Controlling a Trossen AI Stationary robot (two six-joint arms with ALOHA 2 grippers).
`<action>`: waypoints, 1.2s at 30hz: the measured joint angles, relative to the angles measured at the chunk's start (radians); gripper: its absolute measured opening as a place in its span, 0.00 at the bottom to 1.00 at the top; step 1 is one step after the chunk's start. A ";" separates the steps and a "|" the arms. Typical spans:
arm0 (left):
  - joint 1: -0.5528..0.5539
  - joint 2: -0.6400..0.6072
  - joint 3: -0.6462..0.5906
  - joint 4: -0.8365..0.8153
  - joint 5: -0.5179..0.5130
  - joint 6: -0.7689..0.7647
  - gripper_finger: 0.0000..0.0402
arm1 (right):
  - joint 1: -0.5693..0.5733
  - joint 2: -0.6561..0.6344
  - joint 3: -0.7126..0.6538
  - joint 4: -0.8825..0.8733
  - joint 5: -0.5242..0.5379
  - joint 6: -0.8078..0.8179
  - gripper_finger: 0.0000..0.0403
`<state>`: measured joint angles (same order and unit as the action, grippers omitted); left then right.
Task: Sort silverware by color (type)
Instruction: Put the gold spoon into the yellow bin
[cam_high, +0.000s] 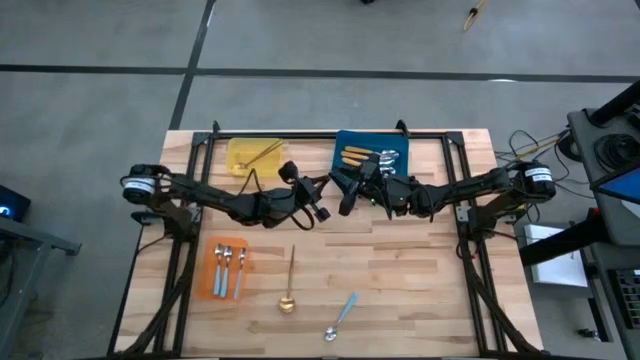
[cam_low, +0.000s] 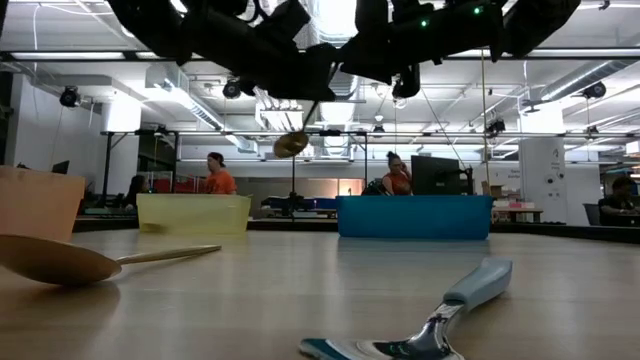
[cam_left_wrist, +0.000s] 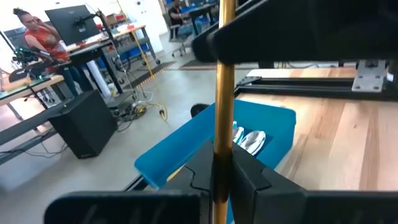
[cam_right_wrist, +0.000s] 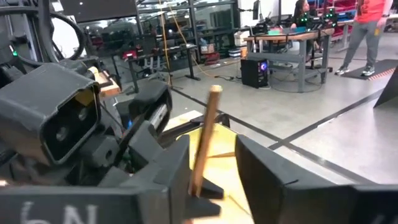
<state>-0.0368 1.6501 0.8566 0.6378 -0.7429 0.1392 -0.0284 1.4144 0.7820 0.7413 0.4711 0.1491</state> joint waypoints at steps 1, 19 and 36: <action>0.000 -0.019 0.000 -0.033 0.000 -0.001 0.02 | 0.000 -0.009 0.000 -0.010 0.000 0.006 0.31; 0.095 -0.378 0.000 -0.779 0.268 0.135 0.02 | 0.011 -0.390 0.000 -1.114 -0.369 0.008 0.36; 0.350 -0.389 -0.001 -0.972 0.556 0.361 0.02 | 0.123 -0.431 -0.071 -1.344 -0.430 0.120 0.24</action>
<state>0.3132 1.2613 0.8558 -0.3337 -0.1866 0.5006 0.0946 0.9833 0.7108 -0.6031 0.0412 0.2688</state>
